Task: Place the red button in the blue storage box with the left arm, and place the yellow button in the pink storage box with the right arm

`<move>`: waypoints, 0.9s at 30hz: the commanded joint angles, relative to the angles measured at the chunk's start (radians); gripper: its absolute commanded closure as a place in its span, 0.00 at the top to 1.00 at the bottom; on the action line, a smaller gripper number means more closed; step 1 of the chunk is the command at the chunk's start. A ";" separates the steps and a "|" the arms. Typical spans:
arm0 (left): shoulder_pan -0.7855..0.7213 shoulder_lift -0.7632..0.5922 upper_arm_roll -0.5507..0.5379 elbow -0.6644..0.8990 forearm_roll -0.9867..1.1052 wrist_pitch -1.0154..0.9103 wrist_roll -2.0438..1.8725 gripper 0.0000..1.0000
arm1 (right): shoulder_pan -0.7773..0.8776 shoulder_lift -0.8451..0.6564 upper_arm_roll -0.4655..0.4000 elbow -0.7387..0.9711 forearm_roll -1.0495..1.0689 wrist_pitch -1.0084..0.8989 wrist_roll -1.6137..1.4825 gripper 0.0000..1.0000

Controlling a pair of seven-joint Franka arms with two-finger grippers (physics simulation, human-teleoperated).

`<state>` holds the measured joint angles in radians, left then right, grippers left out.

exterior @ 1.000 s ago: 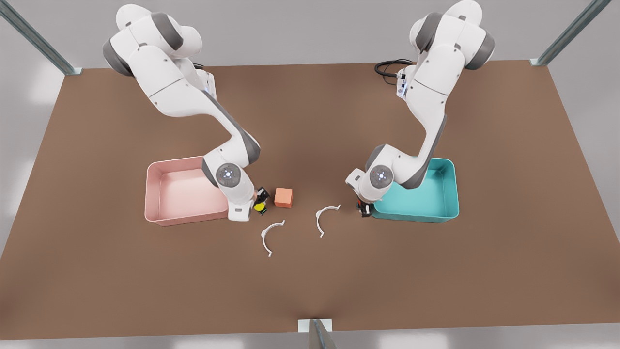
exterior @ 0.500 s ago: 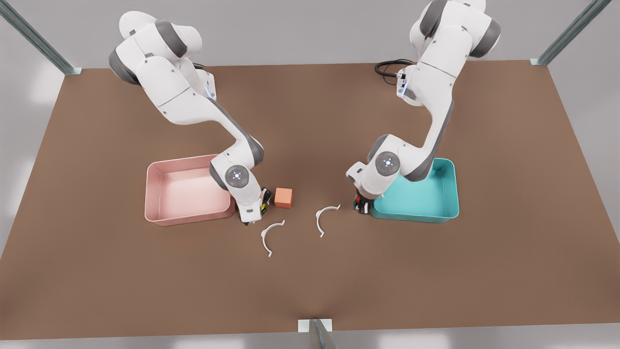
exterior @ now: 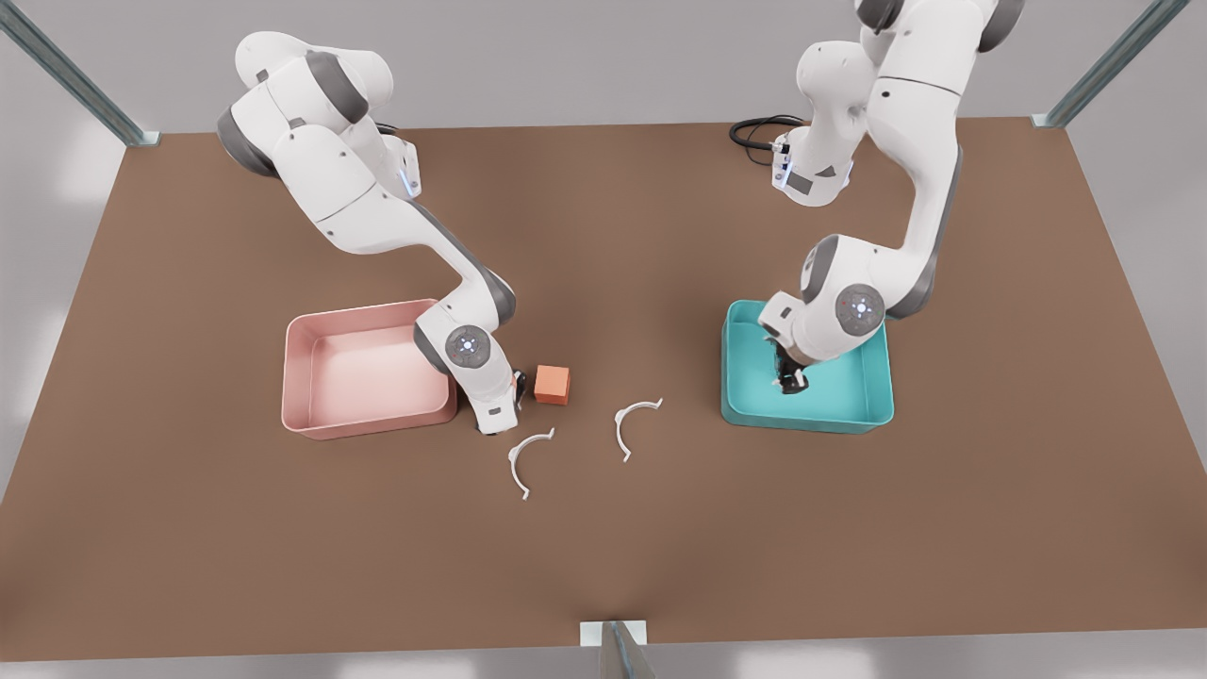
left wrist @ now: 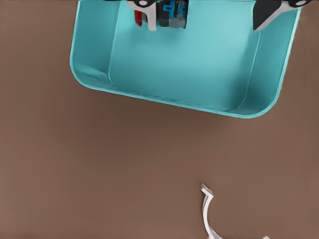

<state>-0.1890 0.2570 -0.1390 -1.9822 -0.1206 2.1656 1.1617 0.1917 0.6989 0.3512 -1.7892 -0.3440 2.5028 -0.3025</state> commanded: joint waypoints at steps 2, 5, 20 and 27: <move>0.020 -0.008 0.027 0.267 -0.056 -0.234 -1.142 1.00 | 0.002 -0.001 0.000 0.001 -0.004 0.005 -0.050 0.34; 0.020 -0.018 0.185 0.531 0.042 -0.451 -1.169 1.00 | -0.014 -0.047 0.002 0.007 -0.001 -0.007 -0.049 0.35; 0.008 -0.005 0.202 0.671 0.138 -0.550 -1.379 1.00 | -0.812 -0.588 0.670 -0.461 0.007 -0.219 0.364 0.38; -0.004 0.004 0.199 0.664 0.125 -0.552 -1.380 1.00 | -1.028 -0.552 0.847 -0.382 0.008 -0.254 0.361 1.00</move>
<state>-0.1927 0.2627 0.0604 -1.3168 0.0084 1.6284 0.1532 -0.8290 0.1446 1.1951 -2.1874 -0.3639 2.2768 -0.0687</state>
